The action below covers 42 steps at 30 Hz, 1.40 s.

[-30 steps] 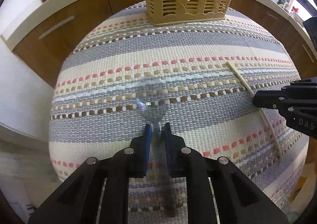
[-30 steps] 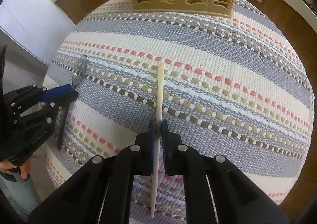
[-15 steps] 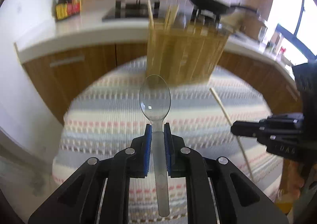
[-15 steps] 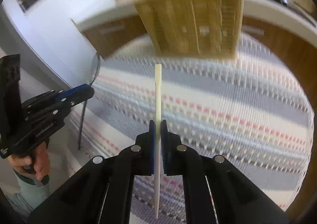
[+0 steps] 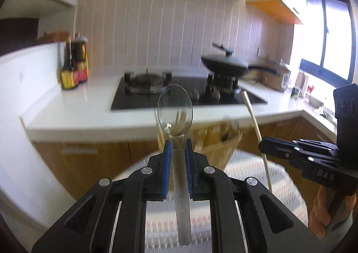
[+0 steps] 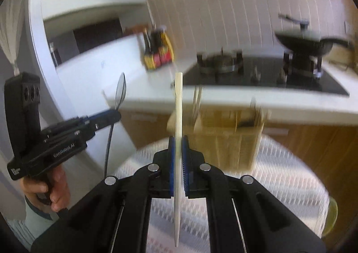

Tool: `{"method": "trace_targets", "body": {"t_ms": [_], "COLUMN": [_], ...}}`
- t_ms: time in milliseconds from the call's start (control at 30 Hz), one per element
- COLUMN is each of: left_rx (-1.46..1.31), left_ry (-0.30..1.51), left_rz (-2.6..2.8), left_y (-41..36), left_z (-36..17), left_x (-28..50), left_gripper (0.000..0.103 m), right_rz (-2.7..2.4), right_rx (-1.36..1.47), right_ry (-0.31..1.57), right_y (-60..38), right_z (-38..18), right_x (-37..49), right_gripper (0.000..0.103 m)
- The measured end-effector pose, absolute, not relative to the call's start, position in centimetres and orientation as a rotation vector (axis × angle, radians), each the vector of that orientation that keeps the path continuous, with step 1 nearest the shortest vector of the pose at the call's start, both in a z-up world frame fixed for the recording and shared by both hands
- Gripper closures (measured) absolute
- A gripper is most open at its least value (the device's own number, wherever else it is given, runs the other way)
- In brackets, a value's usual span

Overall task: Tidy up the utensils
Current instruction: 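Carry the spoon and spatula into the yellow basket and open both tools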

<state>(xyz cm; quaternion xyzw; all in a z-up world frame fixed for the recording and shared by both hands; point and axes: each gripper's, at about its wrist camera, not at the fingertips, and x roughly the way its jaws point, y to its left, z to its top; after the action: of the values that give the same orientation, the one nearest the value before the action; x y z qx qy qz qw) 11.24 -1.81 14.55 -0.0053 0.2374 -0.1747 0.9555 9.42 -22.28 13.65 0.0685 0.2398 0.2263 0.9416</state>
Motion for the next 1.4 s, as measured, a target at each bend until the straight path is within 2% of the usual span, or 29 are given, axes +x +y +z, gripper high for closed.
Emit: {"method": "trace_targets", "body": {"t_ms": [267, 500, 933, 1333, 1400], "left_rx": [-0.044, -0.122, -0.201, -0.189, -0.185], "left_ry": [0.332, 0.287, 0.224, 0.211, 0.210], "left_rz": [-0.368, -0.380, -0.427, -0.459, -0.463], "left_y": [-3.0, -2.6, -2.4, -2.8, -2.9], "left_z": [17.7, 16.8, 11.4, 9.0, 8.7], "left_x": [15.0, 19.1, 23.6, 24.2, 23.9], "left_gripper": [0.093, 0.093, 0.093, 0.092, 0.084], "right_rz": [0.346, 0.196, 0.069, 0.049, 0.054], "right_rx": [0.224, 0.260, 0.246, 0.183, 0.155], "right_ry": [0.289, 0.135, 0.070, 0.046, 0.060], "right_y": [-25.0, -26.6, -26.1, -25.1, -24.8], "right_z": [17.2, 16.1, 12.2, 10.5, 10.6], "right_x": [14.6, 18.9, 22.2, 21.7, 21.1], "right_gripper": [0.099, 0.099, 0.099, 0.098, 0.093]}}
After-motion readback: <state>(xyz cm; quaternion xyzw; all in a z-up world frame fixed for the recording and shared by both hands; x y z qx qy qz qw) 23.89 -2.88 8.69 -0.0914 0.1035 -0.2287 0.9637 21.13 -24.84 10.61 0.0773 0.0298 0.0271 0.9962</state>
